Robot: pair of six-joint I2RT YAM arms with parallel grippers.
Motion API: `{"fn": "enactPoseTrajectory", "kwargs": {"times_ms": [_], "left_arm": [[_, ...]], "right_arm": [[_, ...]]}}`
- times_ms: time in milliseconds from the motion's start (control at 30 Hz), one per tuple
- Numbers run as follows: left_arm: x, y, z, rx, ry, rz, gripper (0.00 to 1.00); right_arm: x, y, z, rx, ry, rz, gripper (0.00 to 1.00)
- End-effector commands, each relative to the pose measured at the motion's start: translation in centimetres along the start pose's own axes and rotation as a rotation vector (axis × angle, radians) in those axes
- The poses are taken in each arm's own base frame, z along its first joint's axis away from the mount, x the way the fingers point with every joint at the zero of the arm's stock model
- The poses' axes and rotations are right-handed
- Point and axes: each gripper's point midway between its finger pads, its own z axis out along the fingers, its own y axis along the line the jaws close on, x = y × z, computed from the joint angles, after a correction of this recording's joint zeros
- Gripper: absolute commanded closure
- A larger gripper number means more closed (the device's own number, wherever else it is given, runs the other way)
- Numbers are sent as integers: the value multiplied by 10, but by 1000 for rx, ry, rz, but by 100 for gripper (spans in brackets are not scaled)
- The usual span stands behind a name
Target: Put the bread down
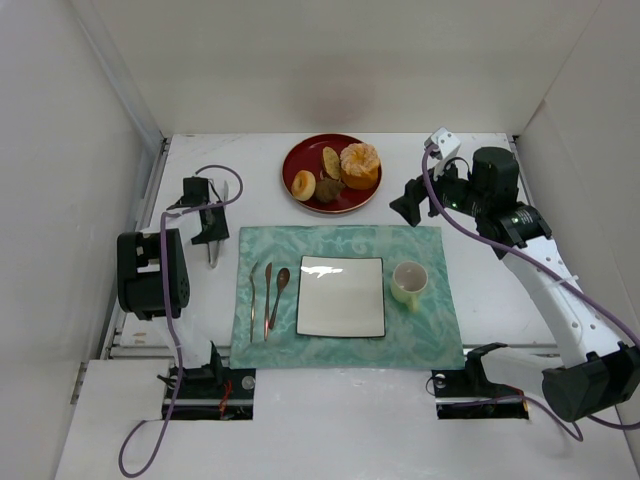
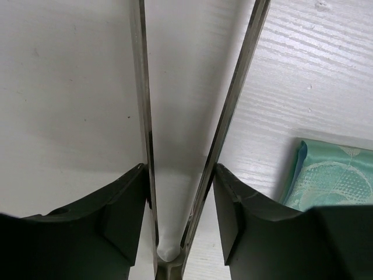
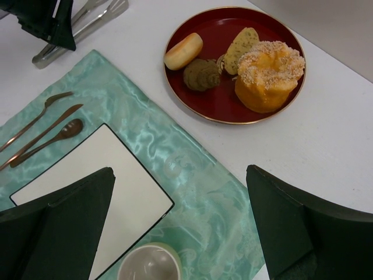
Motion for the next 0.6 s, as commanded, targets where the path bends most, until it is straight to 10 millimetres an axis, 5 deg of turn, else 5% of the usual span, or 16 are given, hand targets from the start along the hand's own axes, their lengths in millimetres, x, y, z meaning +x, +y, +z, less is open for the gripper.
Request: {"fn": "enactPoseTrajectory", "kwargs": {"times_ms": [0,267,567], "left_arm": [[-7,-3,-9,25,-10,2,57],[-33,-11,-41,75,-114,-21,60],[-69,-41,-111,187,-303,-9,60]], "right_arm": [[-19,8,-7,-27,-60,-29,0],[-19,8,-7,-27,-60,-29,0],[-19,7,-4,-27,-60,-20,0]]}}
